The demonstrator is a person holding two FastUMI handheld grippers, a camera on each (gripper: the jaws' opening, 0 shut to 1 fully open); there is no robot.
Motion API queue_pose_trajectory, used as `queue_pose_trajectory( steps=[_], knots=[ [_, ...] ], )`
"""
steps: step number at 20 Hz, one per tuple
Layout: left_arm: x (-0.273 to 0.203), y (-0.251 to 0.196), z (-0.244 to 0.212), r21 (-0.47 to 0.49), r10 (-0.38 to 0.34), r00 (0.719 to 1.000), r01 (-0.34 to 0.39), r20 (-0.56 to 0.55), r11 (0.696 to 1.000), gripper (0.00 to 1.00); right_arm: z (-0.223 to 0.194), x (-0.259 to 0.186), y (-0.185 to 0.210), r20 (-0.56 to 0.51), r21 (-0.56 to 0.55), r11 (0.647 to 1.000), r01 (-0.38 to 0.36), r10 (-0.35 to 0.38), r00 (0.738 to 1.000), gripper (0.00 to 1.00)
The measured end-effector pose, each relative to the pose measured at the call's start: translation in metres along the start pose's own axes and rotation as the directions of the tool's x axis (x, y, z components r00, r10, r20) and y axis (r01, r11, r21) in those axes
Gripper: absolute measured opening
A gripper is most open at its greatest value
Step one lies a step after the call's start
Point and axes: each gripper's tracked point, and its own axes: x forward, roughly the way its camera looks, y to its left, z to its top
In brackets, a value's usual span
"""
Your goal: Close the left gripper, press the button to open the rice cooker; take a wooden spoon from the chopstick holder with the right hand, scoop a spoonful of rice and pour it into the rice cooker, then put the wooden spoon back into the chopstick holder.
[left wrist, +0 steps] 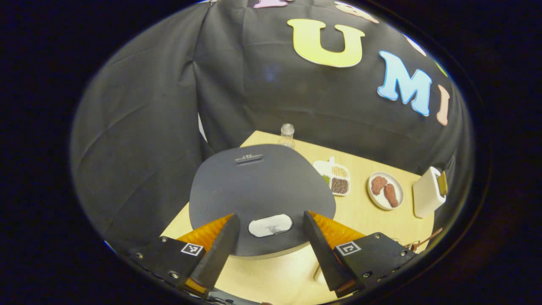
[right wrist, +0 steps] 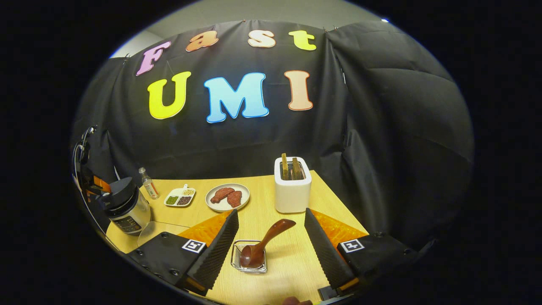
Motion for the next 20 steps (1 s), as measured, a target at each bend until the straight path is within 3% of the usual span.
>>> queue_pose_trajectory(
  steps=[3, 4, 5, 6, 8, 13, 15, 16, 20],
  knots=[
    [0.01, -0.001, -0.007, 0.02, 0.031, 0.999, -0.032, 0.03, 0.999, 1.0, -0.007, -0.008, -0.01, -0.012, 0.013, 1.0, 0.0, 0.0, 1.0, 0.99],
    [0.003, -0.003, -0.007, 0.016, 0.033, 0.999, -0.033, 0.029, 0.999, 0.95, -0.01, -0.01, -0.015, -0.012, 0.016, 1.0, 0.002, -0.001, 1.0, 0.99],
    [0.003, -0.003, -0.006, 0.015, 0.027, 0.999, -0.028, 0.043, 1.0, 0.99, -0.013, -0.012, -0.018, -0.014, 0.017, 1.0, 0.003, -0.002, 1.0, 0.99],
    [0.002, -0.003, -0.011, 0.02, 0.021, 0.999, -0.022, 0.042, 1.0, 0.96, -0.016, -0.013, -0.023, -0.017, 0.019, 1.0, 0.001, -0.001, 1.0, 0.99],
    [0.004, -0.003, -0.011, 0.03, 0.016, 0.998, -0.018, 0.066, 0.999, 0.99, -0.021, -0.017, -0.031, -0.023, 0.03, 1.0, -0.008, 0.009, 1.0, 0.99],
    [0.006, -0.002, -0.015, 0.027, 0.022, 0.999, -0.024, 0.049, 0.999, 0.96, -0.019, -0.022, -0.056, 0.019, 0.032, 0.999, -0.037, 0.036, 0.999, 0.98],
    [0.006, -0.004, -0.014, 0.031, 0.023, 0.999, -0.024, 0.045, 0.999, 1.0, -0.022, -0.027, -0.065, 0.022, 0.058, 0.996, -0.063, 0.062, 0.998, 0.98],
    [0.006, -0.003, -0.014, 0.035, 0.027, 0.999, -0.028, 0.042, 0.999, 0.96, -0.026, -0.029, -0.068, 0.019, 0.074, 0.994, -0.082, 0.081, 0.997, 0.98],
    [-0.014, -0.008, -0.03, 0.0, 0.08, 0.997, -0.08, -0.003, 0.997, 0.99, -0.052, -0.03, -0.085, -0.041, 0.089, 0.991, -0.102, 0.106, 0.994, 0.98]
  ],
)
